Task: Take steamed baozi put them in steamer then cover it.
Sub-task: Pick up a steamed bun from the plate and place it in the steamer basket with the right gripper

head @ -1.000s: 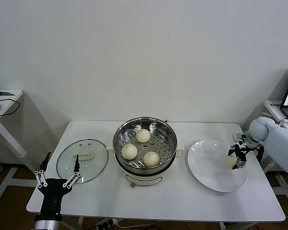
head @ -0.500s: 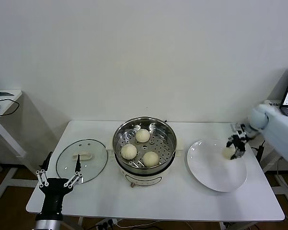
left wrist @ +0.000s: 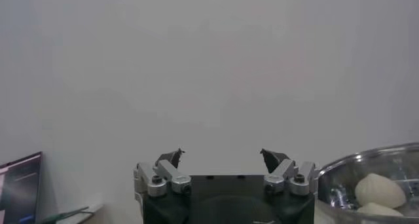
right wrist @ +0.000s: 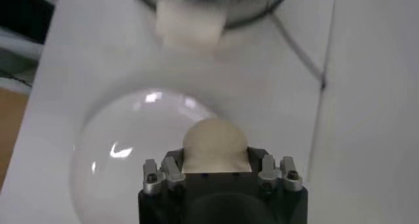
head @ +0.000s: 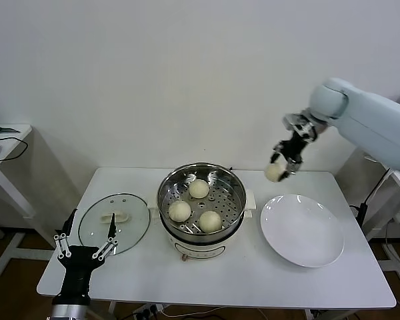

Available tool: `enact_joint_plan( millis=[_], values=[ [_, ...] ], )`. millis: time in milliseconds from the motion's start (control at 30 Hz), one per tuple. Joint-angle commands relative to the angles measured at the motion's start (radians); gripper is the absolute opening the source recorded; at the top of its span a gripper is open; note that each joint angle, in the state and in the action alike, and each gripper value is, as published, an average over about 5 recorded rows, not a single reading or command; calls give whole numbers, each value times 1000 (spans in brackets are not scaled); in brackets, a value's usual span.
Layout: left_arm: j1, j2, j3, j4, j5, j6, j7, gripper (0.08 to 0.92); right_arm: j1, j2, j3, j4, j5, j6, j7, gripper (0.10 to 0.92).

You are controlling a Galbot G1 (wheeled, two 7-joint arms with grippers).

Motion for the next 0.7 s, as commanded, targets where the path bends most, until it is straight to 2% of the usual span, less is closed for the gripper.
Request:
enact_joint_plan(
  millis=[33, 700],
  values=[
    [-5, 4, 12, 4, 2, 4, 1, 823, 144, 177, -161, 95, 203, -89, 86, 651],
    [-13, 2, 6, 9, 1, 6, -1, 823, -12, 227, -219, 102, 35, -119, 185, 645]
  ],
)
